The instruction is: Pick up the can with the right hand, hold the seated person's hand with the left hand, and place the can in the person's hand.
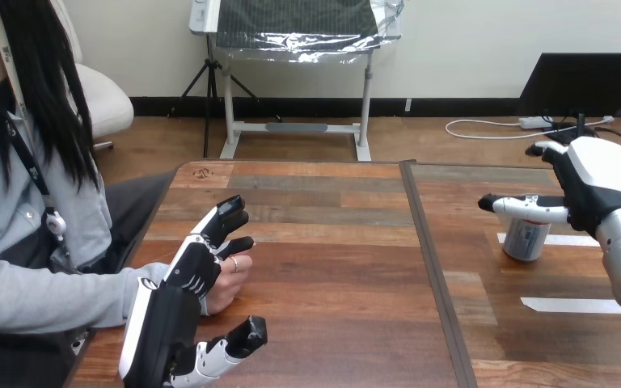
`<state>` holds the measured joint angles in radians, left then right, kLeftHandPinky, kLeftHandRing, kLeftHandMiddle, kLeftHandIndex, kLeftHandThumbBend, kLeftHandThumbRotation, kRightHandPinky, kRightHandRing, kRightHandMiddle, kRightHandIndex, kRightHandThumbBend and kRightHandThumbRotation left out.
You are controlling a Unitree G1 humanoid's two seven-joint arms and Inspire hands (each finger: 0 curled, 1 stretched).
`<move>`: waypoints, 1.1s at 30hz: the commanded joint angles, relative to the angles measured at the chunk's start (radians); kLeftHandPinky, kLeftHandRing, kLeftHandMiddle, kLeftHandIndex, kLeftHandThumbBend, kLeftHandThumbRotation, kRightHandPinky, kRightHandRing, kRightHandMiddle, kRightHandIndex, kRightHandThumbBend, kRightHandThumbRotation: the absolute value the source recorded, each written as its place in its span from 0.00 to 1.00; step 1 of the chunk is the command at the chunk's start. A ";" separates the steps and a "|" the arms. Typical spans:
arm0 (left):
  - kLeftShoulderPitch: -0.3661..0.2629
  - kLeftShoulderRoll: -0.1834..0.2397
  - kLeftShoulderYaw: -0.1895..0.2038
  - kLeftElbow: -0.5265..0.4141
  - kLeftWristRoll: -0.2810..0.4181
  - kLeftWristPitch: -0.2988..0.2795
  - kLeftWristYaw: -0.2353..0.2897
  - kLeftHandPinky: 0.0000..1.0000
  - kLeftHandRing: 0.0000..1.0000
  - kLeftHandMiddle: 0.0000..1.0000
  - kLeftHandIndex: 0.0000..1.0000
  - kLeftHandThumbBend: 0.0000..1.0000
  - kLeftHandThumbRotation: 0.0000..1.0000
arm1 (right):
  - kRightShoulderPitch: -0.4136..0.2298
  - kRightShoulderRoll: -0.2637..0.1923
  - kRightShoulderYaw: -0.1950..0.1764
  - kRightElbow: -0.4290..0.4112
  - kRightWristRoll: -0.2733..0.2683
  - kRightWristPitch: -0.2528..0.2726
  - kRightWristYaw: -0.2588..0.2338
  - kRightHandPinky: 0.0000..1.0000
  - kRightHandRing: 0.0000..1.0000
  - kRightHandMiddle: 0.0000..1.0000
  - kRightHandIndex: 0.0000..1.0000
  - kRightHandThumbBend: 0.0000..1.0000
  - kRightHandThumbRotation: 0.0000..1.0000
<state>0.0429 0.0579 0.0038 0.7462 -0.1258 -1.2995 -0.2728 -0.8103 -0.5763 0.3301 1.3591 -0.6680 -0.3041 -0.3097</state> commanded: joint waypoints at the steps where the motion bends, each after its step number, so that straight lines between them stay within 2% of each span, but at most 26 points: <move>1: -0.032 -0.011 -0.011 -0.030 -0.001 -0.019 0.003 0.80 0.88 0.90 0.87 1.00 0.67 | -0.095 0.002 0.015 0.000 -0.008 0.012 0.007 0.83 0.88 0.87 0.87 0.94 0.78; 22: -0.030 -0.018 -0.016 -0.025 -0.005 -0.023 -0.002 0.81 0.89 0.91 0.87 1.00 0.68 | -0.091 0.011 0.067 0.007 -0.039 0.059 0.028 0.82 0.88 0.87 0.87 0.92 0.73; 33: -0.027 -0.017 -0.018 -0.026 -0.004 -0.026 -0.002 0.82 0.89 0.91 0.87 1.00 0.69 | -0.081 0.018 0.071 0.009 -0.041 0.063 0.036 0.82 0.87 0.87 0.86 0.94 0.74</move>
<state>0.0444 0.0394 -0.0053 0.7462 -0.1228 -1.3034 -0.2730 -0.8104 -0.5735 0.3920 1.3666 -0.7054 -0.2427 -0.2684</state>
